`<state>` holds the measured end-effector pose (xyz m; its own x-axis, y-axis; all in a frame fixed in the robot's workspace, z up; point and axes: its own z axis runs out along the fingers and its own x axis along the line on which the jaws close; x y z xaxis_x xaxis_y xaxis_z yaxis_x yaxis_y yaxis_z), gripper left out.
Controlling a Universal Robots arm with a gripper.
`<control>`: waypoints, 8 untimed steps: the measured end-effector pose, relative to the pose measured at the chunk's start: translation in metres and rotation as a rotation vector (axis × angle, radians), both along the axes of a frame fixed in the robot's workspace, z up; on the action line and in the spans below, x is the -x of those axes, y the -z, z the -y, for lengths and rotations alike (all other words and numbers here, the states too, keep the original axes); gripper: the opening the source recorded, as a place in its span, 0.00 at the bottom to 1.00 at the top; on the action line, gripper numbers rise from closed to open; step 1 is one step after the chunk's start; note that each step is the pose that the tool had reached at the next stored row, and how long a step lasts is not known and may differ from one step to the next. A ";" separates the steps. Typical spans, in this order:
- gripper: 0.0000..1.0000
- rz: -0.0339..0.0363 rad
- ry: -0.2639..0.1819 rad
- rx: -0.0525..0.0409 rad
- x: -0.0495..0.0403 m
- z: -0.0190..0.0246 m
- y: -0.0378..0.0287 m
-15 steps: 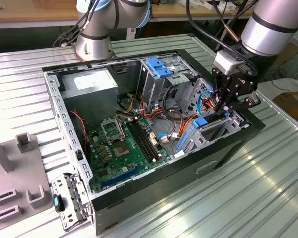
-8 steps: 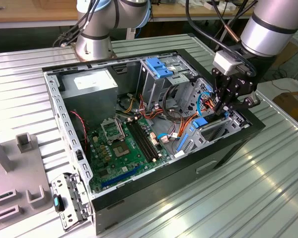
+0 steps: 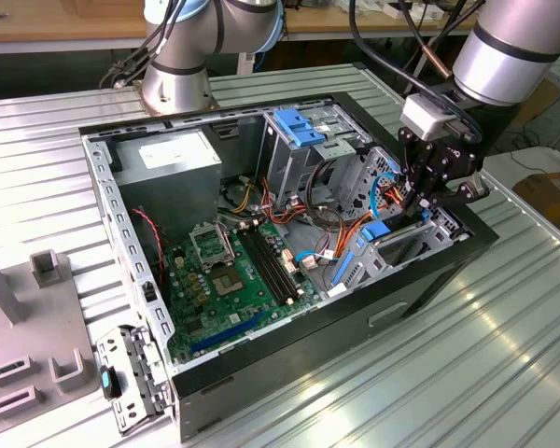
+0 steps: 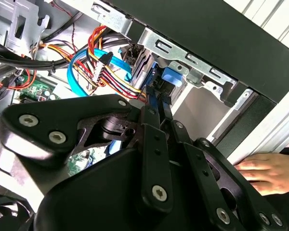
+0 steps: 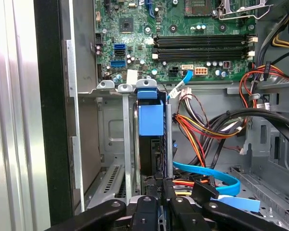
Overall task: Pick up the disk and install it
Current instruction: 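Insert the first disk wire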
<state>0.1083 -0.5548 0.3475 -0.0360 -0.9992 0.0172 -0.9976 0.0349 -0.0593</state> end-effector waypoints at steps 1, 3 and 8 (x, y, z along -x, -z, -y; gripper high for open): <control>0.16 0.0000 0.001 0.0000 0.0000 0.0000 0.0000; 0.16 0.0001 0.002 0.0000 0.0000 -0.0001 0.0000; 0.16 0.0000 0.006 0.0000 0.0000 -0.0013 0.0000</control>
